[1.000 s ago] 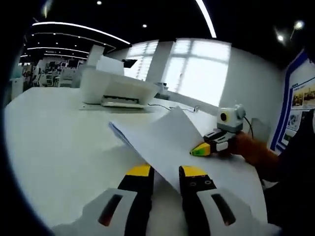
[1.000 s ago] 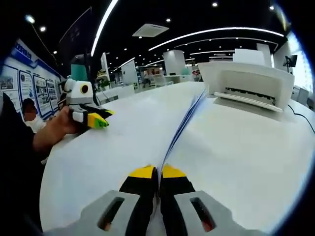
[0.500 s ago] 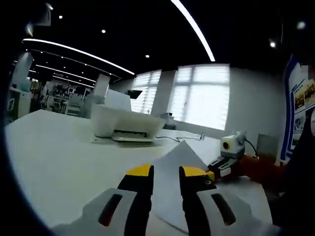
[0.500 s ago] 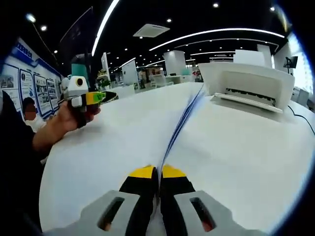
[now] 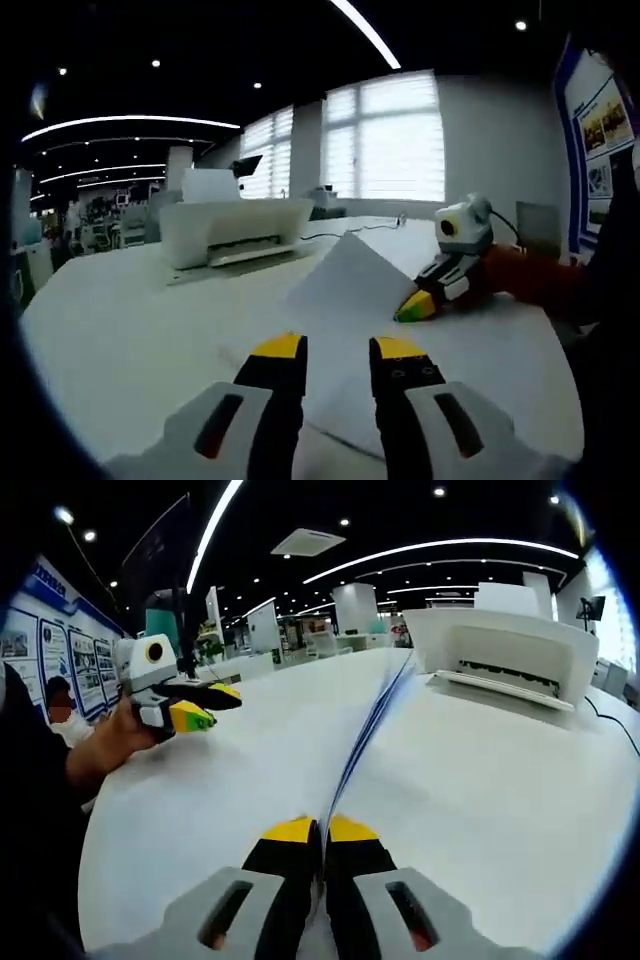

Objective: Organize the stack of printing papers by aligning and flattening the scattered papers on the table

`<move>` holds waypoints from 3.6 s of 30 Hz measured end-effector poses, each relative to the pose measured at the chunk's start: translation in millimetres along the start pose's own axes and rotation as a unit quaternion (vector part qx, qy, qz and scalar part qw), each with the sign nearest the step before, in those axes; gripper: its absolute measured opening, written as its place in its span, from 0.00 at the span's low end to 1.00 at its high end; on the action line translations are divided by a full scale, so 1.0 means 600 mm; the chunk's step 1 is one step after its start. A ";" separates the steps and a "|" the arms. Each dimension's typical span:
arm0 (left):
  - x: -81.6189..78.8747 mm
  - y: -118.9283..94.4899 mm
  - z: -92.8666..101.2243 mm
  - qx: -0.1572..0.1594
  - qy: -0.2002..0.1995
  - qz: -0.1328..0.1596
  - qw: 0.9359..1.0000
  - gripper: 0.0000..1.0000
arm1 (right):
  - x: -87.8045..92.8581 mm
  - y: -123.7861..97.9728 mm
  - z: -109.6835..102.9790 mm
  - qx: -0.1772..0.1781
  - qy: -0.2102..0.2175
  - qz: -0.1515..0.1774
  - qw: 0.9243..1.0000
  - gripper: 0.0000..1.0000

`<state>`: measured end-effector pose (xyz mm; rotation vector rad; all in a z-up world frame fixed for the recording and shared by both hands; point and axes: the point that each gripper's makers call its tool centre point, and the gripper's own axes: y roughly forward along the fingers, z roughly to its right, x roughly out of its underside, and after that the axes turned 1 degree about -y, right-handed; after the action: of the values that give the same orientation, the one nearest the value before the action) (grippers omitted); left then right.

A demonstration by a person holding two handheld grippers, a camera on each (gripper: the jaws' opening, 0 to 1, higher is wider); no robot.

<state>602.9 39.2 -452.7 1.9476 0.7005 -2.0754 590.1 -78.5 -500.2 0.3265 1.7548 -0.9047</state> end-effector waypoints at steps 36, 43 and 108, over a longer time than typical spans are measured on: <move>0.061 0.019 0.040 0.019 0.024 -0.092 0.995 0.28 | -0.002 -0.003 0.012 0.027 -0.038 -0.016 0.999 0.18; 0.061 0.015 0.049 0.019 0.024 -0.092 0.995 0.28 | -0.004 -0.012 0.019 0.045 -0.049 -0.022 0.998 0.24; 0.002 -0.061 0.030 -0.005 -0.047 -0.063 0.997 0.40 | -0.063 -0.198 -0.038 0.081 -0.070 0.036 0.994 0.28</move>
<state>570.2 62.3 -446.4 1.8309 0.8321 -2.2159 515.8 -134.4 -414.0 0.4201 1.5365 -0.9951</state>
